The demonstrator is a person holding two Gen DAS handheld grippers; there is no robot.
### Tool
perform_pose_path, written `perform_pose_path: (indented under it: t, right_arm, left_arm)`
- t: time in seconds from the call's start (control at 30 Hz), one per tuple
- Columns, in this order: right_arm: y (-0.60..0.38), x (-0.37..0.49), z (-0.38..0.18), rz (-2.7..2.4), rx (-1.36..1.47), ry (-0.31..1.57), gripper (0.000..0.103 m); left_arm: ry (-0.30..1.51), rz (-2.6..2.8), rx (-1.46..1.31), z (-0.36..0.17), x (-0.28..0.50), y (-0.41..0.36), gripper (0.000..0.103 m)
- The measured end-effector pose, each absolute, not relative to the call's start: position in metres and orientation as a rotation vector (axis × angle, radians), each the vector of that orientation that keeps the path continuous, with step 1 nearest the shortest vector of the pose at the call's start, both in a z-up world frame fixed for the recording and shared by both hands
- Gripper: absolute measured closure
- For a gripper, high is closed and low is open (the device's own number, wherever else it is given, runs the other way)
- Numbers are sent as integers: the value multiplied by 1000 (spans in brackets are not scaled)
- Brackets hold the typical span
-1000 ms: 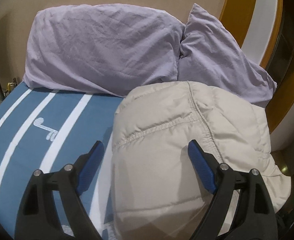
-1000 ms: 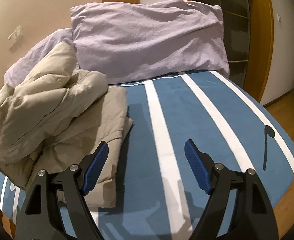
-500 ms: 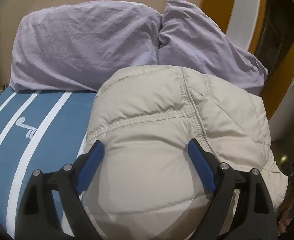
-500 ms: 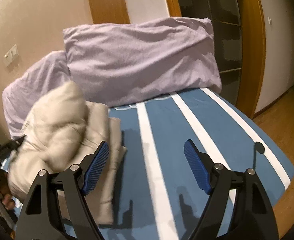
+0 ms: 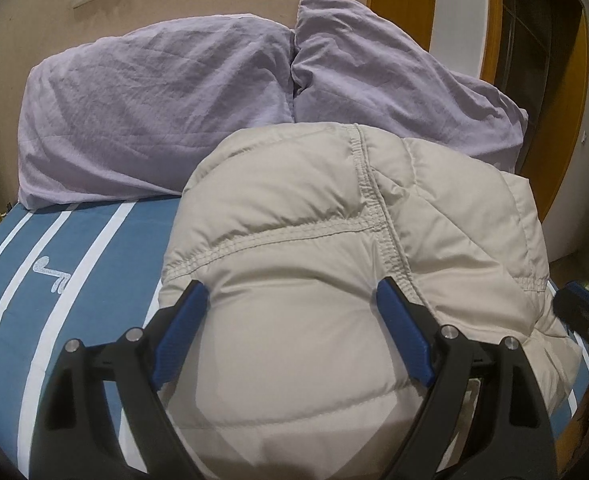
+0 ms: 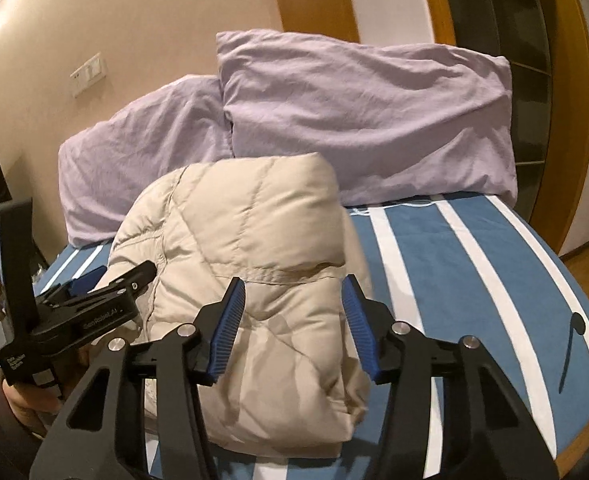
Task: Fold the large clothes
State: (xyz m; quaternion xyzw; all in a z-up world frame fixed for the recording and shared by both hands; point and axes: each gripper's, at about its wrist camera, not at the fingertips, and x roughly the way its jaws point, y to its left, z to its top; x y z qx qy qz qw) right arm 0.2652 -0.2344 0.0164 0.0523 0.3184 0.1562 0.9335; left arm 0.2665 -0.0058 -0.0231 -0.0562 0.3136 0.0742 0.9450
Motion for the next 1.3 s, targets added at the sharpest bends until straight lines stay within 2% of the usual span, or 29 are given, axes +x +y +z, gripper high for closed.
perform_pose_path:
  t: [0.63,1.1,1.17,1.3]
  right_arm:
    - [-234,289,-30,303,124,769,50]
    - [-240,300,-49,322,190,817,50]
    - [-241,300,-49,323,193,819,50]
    - [-241,301,-49,328,201,820,49]
  left_arm:
    - [631,143,-92,-22,265,-10,16]
    - [614,211,-58,17,281,9,15]
    - [619,230,-48,16,288,11,14]
    - [650,252,-40,0,300,12,4]
